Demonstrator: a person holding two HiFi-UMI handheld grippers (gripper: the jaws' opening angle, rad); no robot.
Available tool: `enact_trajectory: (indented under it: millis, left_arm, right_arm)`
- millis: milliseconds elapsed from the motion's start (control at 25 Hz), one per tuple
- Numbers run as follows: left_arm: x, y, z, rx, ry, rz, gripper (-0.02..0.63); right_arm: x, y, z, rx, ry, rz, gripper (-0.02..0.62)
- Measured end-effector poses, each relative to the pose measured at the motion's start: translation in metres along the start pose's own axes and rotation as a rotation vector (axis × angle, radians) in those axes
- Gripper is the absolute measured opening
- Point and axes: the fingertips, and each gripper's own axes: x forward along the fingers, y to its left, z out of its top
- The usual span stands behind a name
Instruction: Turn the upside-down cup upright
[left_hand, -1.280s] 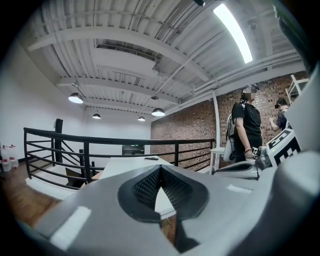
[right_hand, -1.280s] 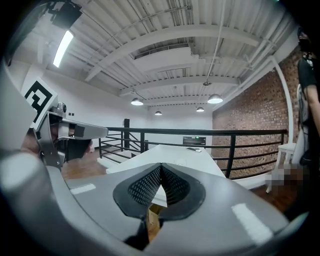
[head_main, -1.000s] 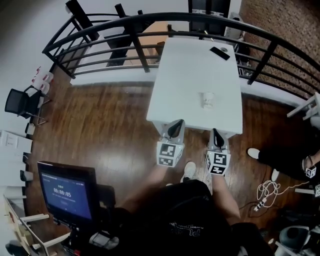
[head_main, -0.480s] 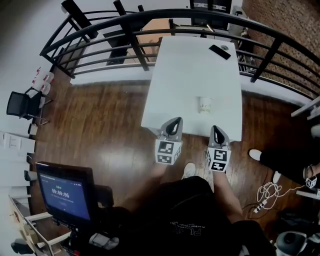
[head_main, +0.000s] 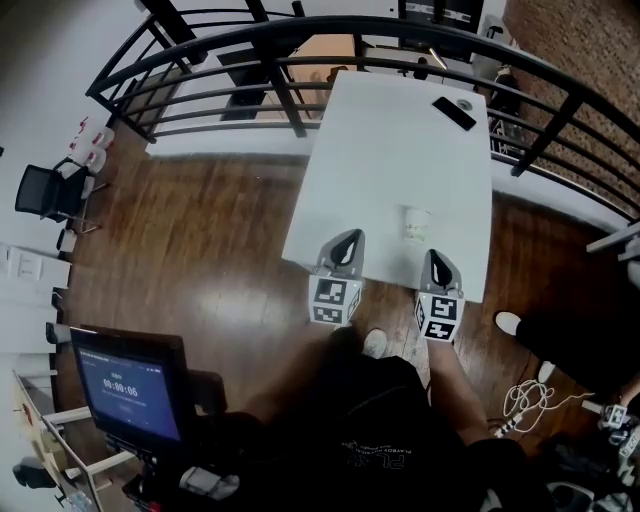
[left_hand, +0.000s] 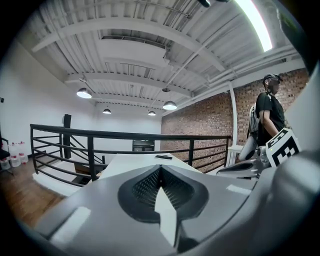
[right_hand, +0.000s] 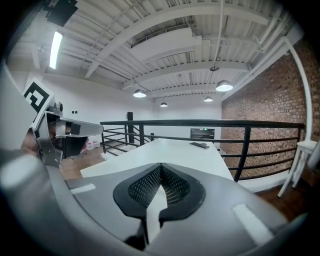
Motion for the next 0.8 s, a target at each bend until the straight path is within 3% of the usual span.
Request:
enact_trajectory:
  millis: [200, 440, 600, 800]
  left_arm:
    - [0.032, 0.029, 0.006, -0.011, 0.013, -0.012, 0.000]
    - [0.050, 0.029, 0.014, 0.036, -0.008, -0.033, 0.000]
    - [0.063, 0.052, 0.019, 0.009, 0.008, -0.015, 0.000]
    - [0.085, 0.070, 0.018, 0.000, 0.023, -0.061, 0.000]
  right_arm:
    - [0.039, 0.003, 0.018, -0.001, 0.004, 0.012, 0.012]
    - [0.043, -0.013, 0.011, 0.013, 0.025, -0.014, 0.012]
    - [0.051, -0.020, 0.015, 0.066, 0.042, -0.041, 0.012]
    - [0.076, -0.013, 0.024, 0.080, 0.063, -0.032, 0.013]
